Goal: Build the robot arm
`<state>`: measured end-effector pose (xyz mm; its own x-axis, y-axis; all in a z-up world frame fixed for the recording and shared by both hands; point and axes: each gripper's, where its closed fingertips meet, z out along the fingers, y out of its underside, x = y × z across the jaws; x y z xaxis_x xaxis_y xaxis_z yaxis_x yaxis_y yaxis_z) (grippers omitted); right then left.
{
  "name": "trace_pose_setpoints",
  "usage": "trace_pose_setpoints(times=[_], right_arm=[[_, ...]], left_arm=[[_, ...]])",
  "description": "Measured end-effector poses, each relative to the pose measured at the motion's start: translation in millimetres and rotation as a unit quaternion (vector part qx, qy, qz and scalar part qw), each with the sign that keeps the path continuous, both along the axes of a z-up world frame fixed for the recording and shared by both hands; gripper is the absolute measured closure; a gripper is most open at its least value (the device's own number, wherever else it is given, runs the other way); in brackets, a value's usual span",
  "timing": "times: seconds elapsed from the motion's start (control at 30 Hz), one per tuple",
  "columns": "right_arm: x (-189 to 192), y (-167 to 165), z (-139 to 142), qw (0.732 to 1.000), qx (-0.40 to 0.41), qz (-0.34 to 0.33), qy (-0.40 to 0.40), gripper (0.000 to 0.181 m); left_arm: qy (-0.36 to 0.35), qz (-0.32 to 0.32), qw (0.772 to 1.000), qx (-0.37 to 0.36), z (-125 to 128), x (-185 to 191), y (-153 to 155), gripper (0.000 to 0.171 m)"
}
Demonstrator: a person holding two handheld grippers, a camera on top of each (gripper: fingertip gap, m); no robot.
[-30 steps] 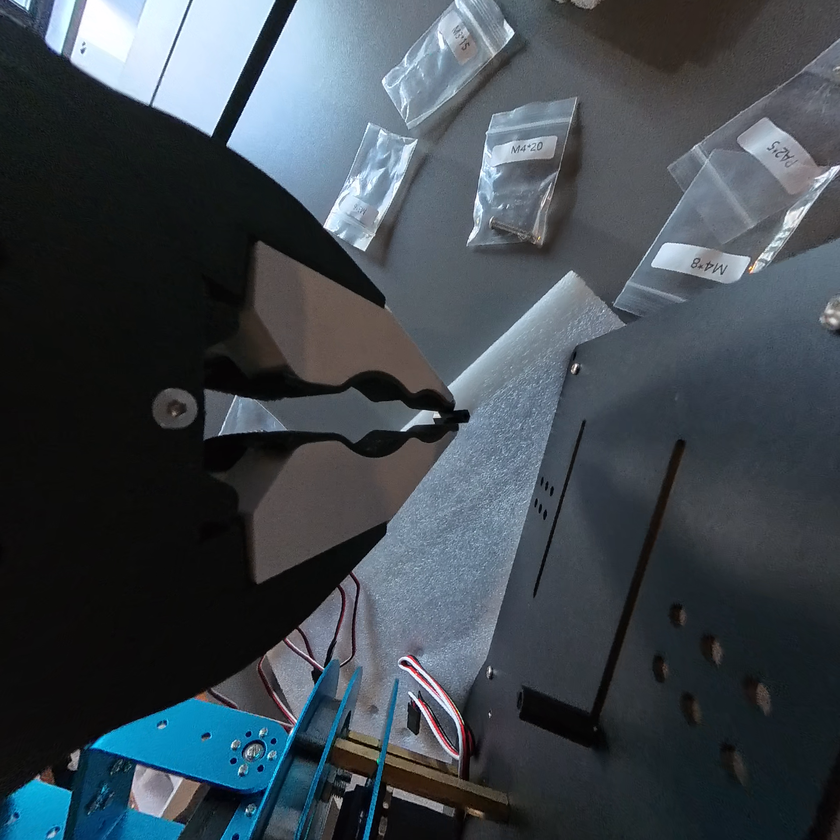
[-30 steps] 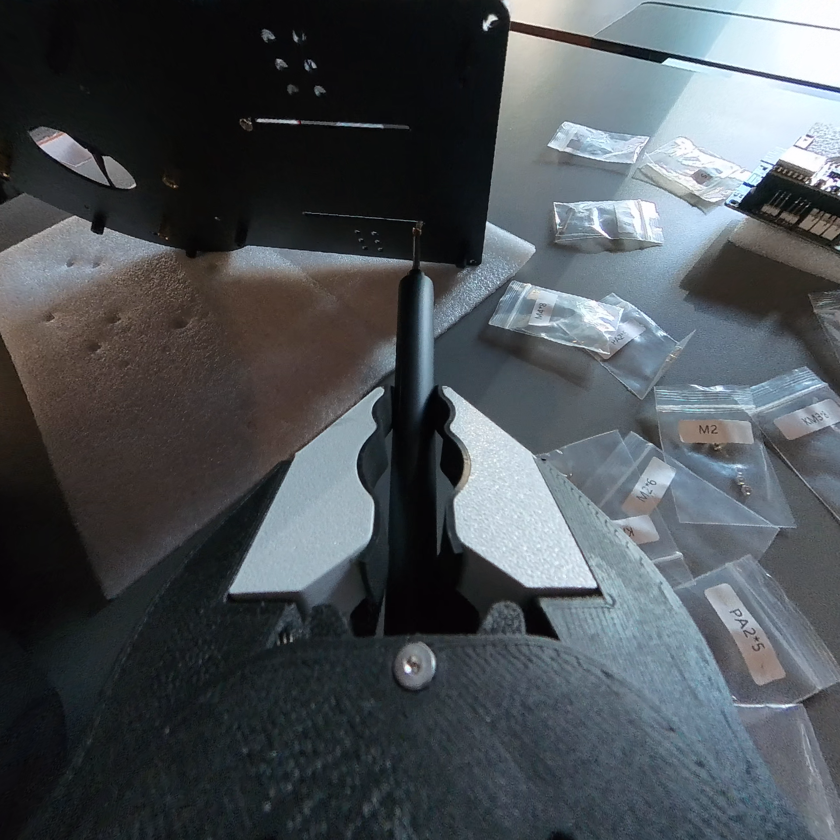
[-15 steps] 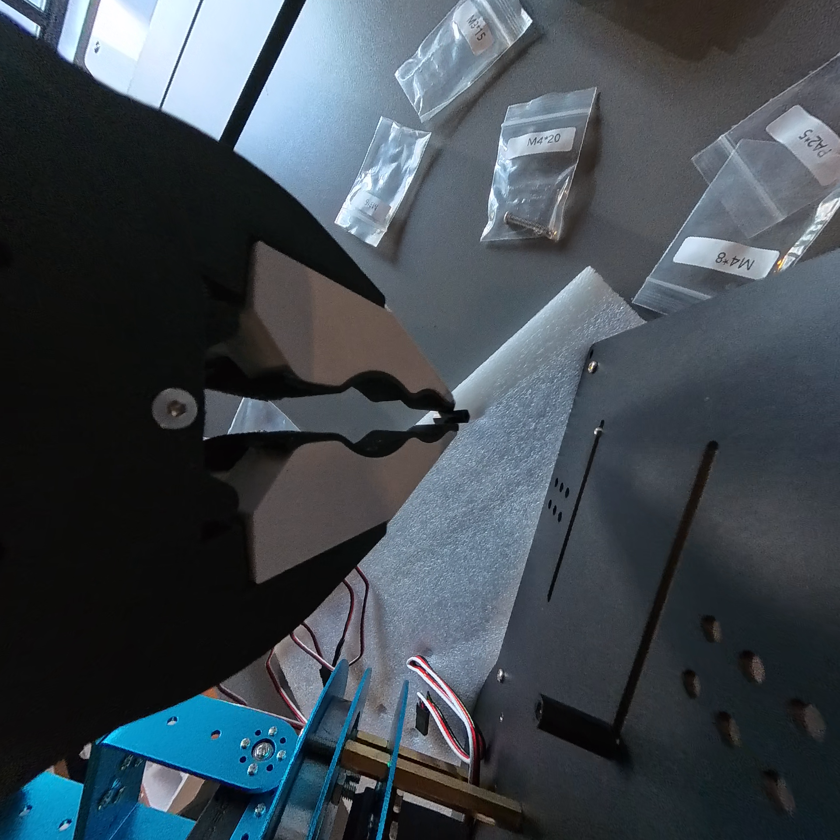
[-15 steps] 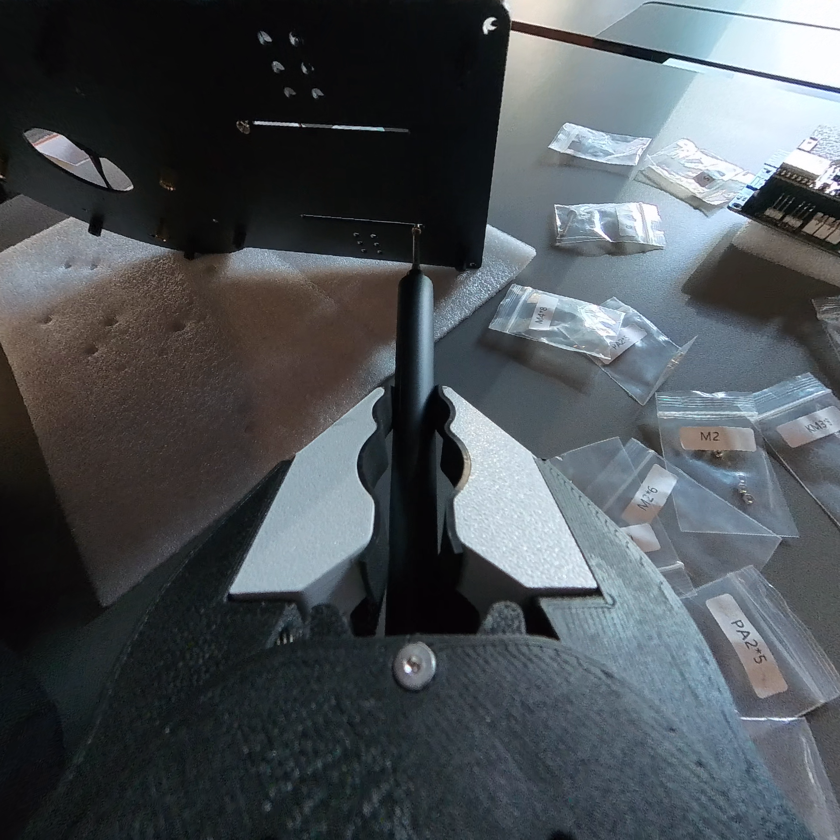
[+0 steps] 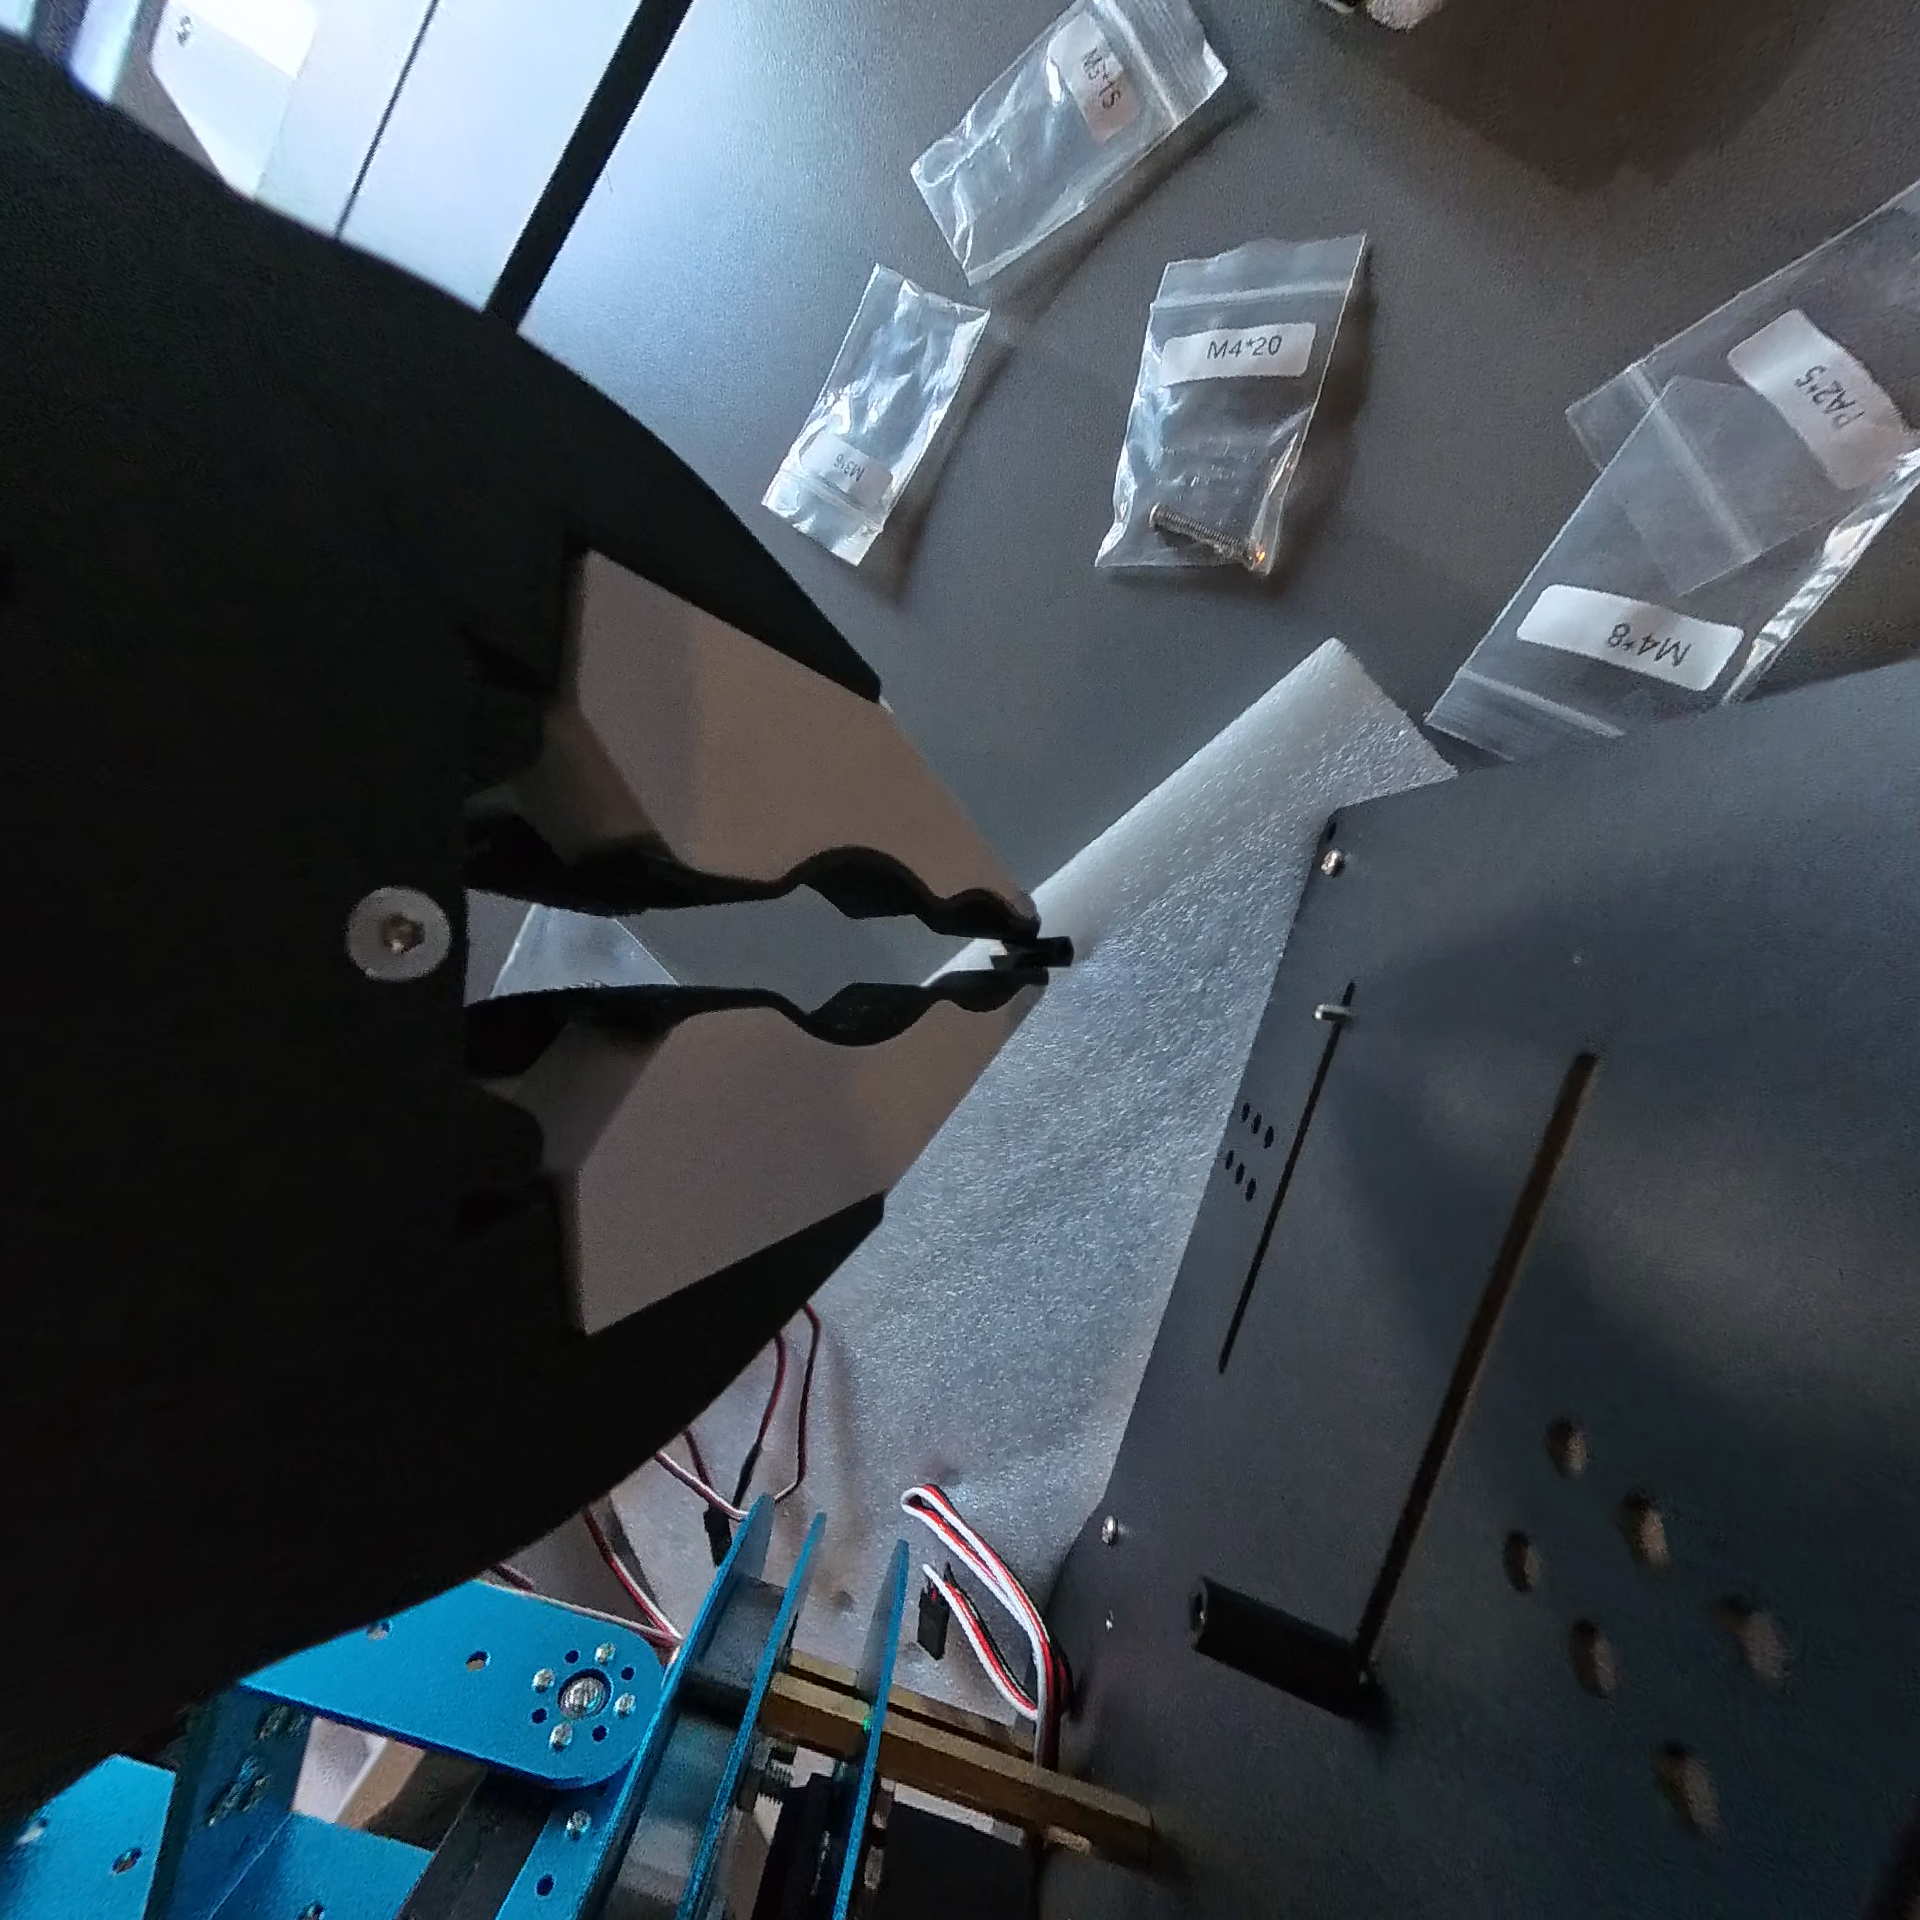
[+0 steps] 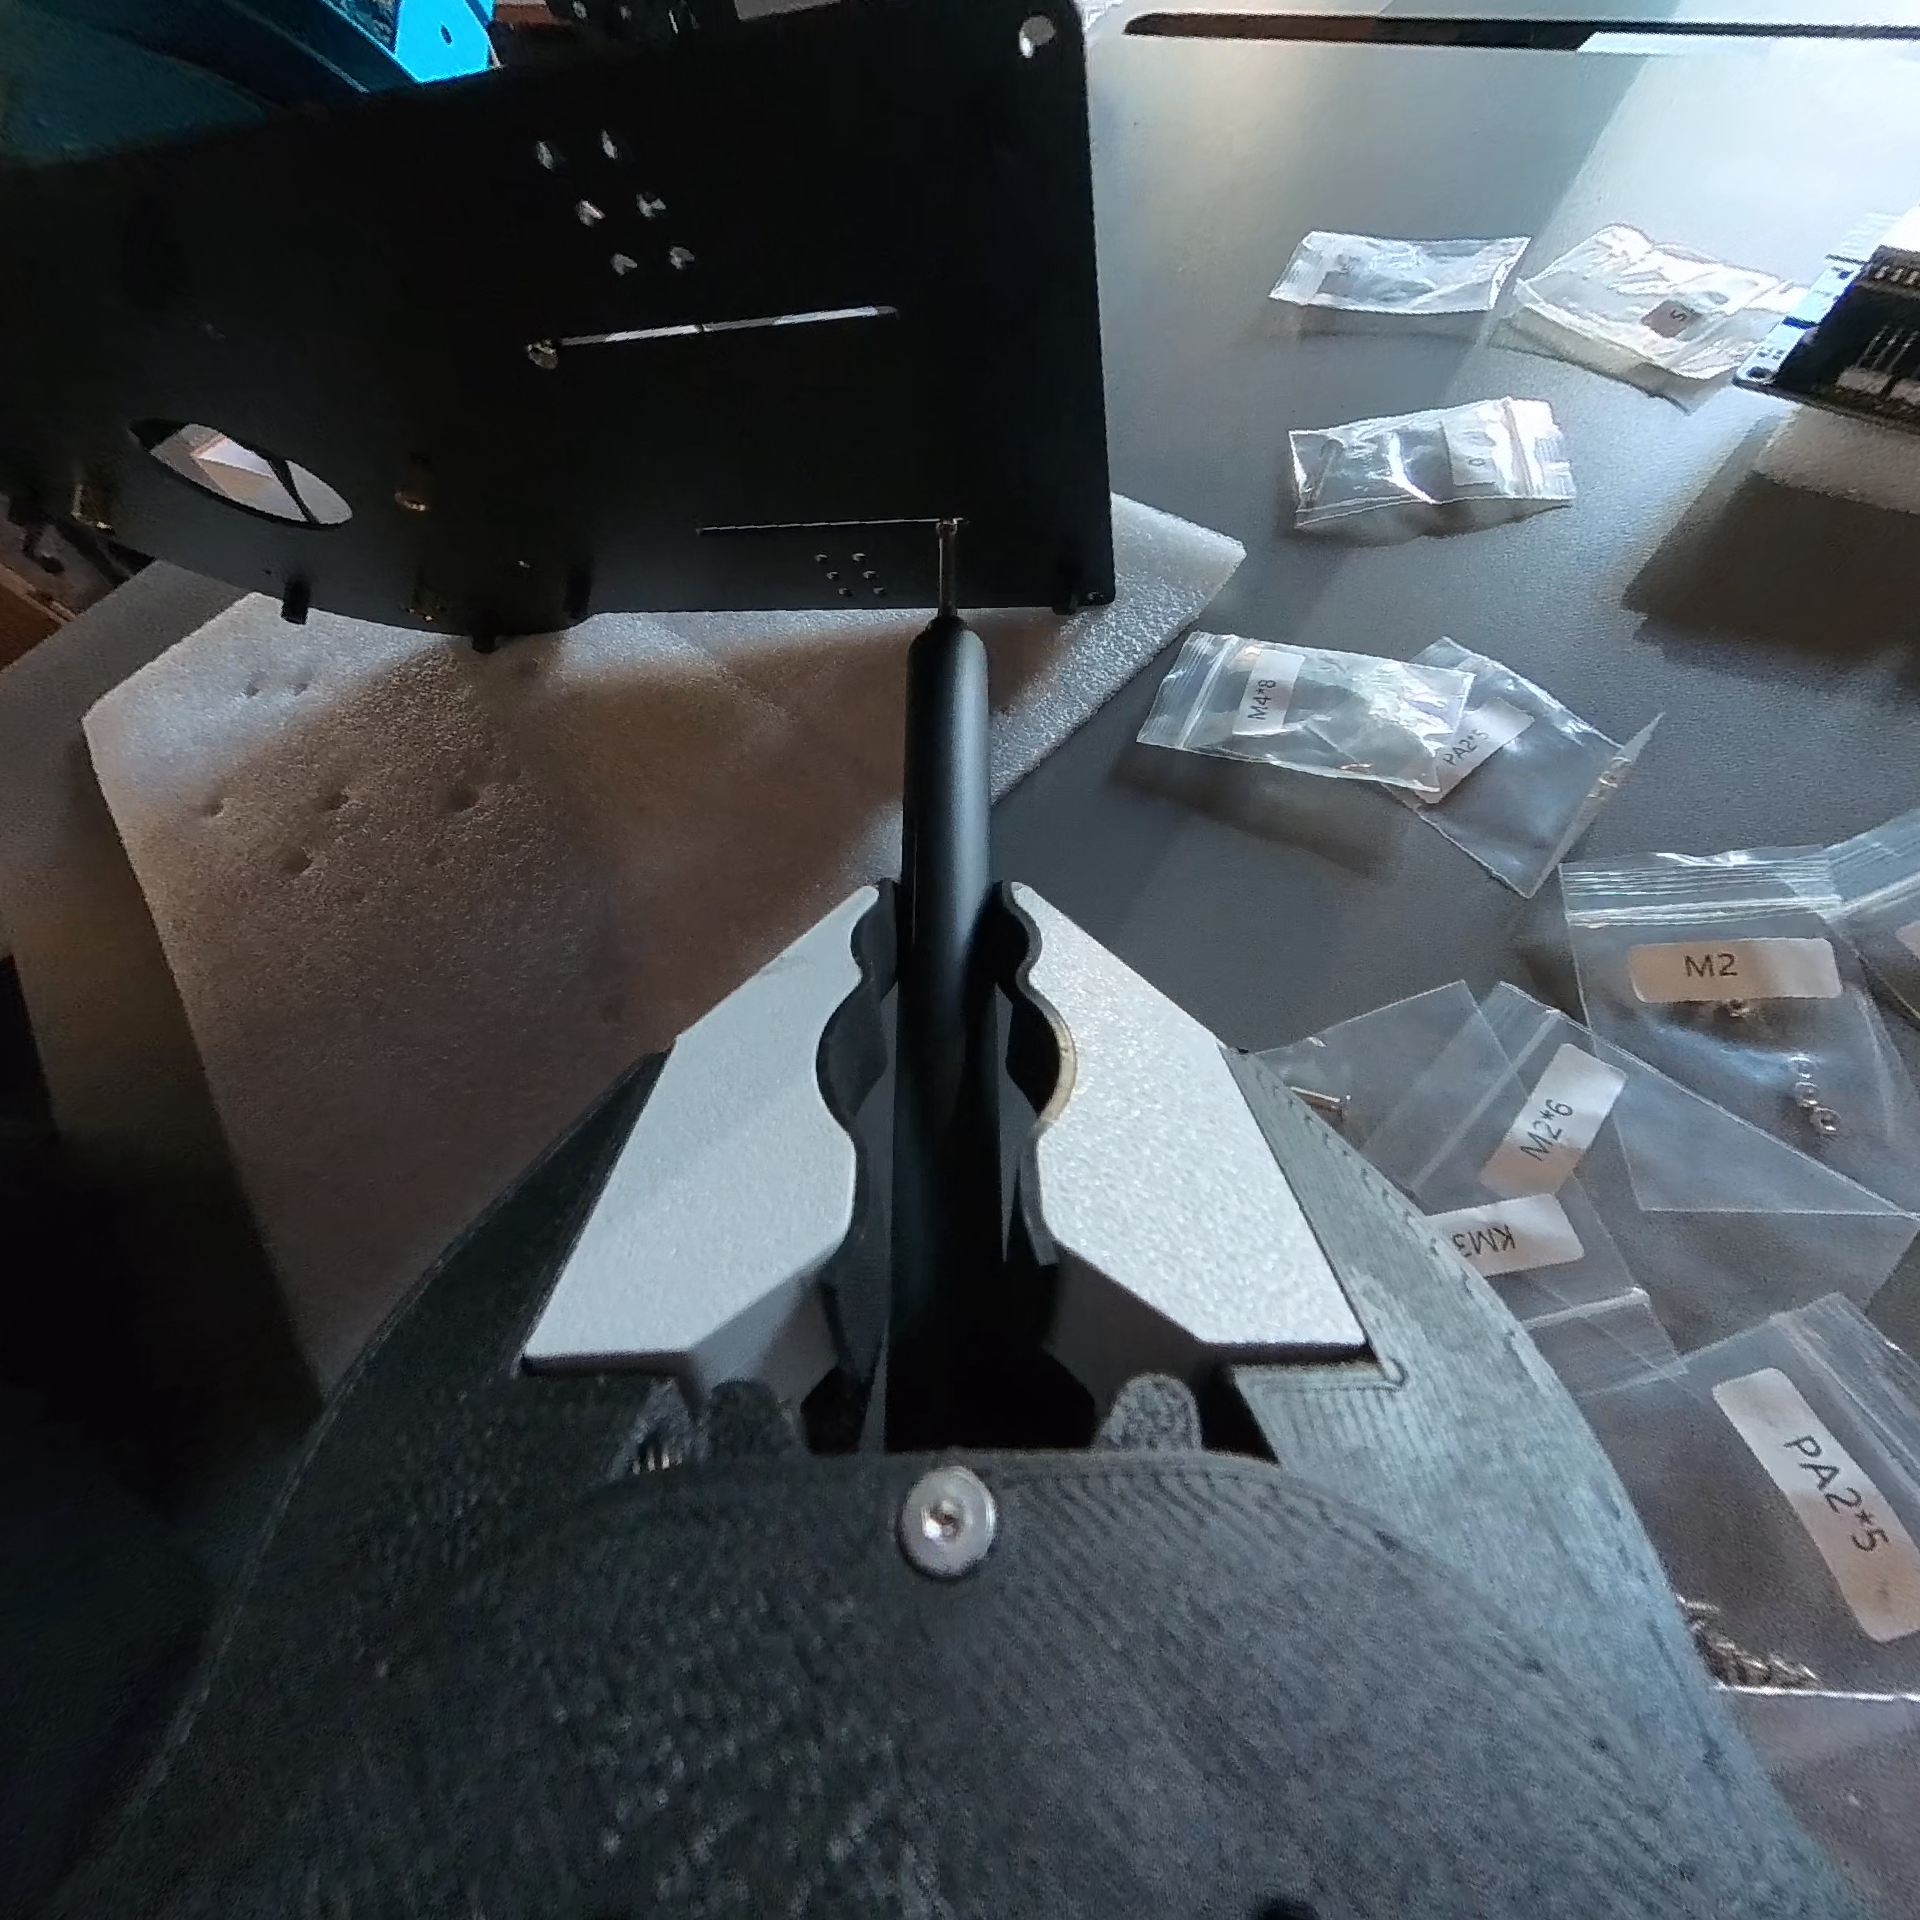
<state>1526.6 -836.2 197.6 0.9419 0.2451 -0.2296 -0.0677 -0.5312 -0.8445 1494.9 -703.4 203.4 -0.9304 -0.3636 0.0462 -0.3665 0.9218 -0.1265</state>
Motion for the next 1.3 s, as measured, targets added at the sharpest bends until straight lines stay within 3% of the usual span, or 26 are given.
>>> trace_pose_setpoints(times=[0.97, 1.3], right_arm=[[0.2, -0.1, -1.6, 1.0, -0.01, -0.006, 0.021, 0.164], [-0.4, -0.2, -2.0, 1.0, -0.011, -0.004, 0.02, 0.164]], left_arm=[[-0.011, -0.07, 0.997, -0.042, -3.5, 4.1, -40.2, 0.168], [-0.006, -0.06, 0.997, -0.042, -3.6, 7.8, -40.9, 0.168]])
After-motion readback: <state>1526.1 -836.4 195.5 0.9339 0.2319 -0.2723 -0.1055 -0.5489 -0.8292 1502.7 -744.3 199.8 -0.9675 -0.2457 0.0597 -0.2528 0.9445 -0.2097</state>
